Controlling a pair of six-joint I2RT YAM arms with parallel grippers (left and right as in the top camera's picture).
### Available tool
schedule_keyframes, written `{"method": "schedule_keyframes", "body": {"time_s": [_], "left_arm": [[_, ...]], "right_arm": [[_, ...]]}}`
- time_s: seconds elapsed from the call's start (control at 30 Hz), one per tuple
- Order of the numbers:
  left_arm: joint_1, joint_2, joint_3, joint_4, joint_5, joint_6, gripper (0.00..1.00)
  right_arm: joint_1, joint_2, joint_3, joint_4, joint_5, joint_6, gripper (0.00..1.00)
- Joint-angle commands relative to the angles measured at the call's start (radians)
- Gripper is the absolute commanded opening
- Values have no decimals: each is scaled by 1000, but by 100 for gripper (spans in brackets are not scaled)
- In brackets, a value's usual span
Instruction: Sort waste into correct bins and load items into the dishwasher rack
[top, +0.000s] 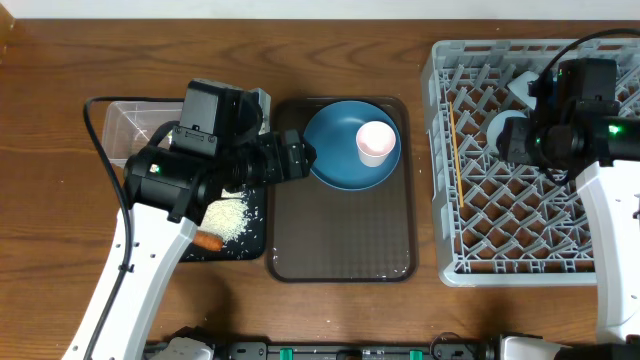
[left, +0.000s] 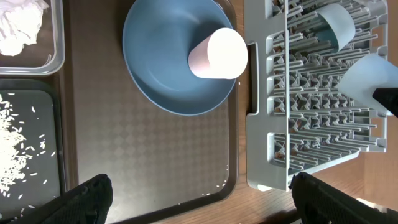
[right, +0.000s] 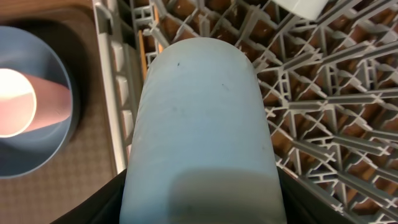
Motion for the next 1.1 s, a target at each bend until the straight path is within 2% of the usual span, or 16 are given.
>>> {"method": "schedule_keyframes", "body": {"time_s": [0.0,0.37,0.8,1.07], "left_arm": [[-3,6,0,-3,-16,6,94],[-3,6,0,-3,-16,6,95],[-3,6,0,-3,-16,6,95],[-3,6,0,-3,-16,6,95]], "right_arm": [[4,-4,-4,10,58,16,23],[4,-4,-49,36,63,17,20],[3,-4,-210,181,63,17,22],[3,-4,-256,187,63,28,21]]}}
